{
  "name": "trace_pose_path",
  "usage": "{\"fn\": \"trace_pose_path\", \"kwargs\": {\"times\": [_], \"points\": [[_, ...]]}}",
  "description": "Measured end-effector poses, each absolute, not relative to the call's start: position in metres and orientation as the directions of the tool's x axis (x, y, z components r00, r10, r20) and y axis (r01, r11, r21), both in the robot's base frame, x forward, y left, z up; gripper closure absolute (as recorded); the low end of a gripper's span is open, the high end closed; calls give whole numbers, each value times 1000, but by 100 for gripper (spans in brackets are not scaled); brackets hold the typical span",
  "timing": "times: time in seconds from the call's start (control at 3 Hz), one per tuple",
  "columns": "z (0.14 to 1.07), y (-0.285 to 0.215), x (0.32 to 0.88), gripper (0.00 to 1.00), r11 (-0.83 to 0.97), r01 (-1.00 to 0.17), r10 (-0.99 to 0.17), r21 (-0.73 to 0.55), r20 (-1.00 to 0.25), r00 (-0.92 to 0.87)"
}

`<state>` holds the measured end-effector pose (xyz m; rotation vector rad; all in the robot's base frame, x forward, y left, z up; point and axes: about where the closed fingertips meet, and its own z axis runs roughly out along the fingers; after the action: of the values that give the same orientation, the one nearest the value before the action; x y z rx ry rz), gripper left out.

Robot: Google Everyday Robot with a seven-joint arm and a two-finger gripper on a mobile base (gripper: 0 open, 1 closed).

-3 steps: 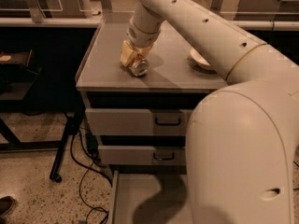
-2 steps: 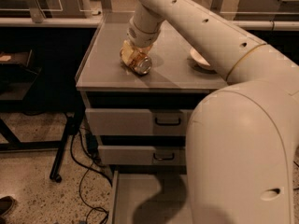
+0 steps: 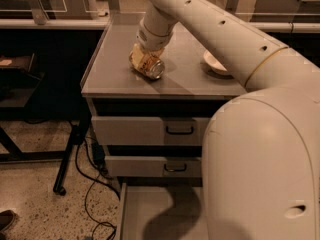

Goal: Place orange can into bottom drawer

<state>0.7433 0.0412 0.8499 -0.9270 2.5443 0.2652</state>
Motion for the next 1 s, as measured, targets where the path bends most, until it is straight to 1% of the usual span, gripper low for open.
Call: {"fn": "trace_pose_path", "kwargs": {"times": [0.33, 0.67, 1.0], "points": [[865, 32, 732, 100, 755, -655, -555, 26, -505, -661], [895, 7, 685, 100, 750, -661, -512, -2, -634, -580], [898, -6, 658, 100, 755, -656, -484, -5, -679, -552]]}}
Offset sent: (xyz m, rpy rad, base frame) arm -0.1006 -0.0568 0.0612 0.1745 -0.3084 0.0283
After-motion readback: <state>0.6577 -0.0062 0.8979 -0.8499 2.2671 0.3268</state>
